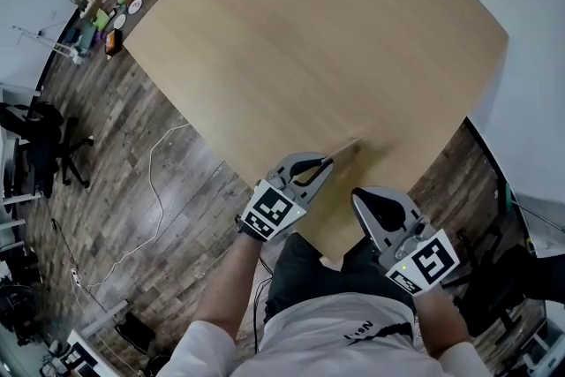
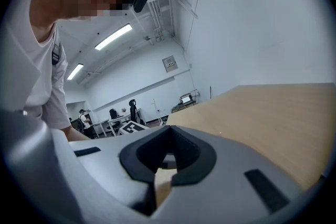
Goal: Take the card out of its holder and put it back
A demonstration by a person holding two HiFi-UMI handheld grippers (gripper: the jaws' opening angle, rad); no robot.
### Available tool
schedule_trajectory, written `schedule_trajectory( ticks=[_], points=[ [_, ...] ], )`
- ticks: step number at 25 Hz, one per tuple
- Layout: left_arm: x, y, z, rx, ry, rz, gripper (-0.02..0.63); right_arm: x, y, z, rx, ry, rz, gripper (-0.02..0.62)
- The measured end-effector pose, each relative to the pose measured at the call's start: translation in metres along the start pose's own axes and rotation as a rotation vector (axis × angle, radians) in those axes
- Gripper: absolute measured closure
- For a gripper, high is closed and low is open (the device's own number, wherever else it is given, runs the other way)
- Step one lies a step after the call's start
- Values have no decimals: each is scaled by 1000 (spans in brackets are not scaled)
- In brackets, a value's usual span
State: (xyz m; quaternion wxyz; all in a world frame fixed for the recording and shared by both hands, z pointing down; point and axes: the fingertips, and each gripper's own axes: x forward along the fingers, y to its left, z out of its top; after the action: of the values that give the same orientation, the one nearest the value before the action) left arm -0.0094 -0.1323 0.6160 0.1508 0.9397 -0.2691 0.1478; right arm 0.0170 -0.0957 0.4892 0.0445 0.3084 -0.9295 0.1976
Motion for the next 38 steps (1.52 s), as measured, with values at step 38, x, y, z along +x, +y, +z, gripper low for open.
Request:
schedule_trajectory(
  ticks=[38],
  points=[
    [-139,-85,253,25,-132,-126,581,-67,105,168,-169,-119,35,583]
  ],
)
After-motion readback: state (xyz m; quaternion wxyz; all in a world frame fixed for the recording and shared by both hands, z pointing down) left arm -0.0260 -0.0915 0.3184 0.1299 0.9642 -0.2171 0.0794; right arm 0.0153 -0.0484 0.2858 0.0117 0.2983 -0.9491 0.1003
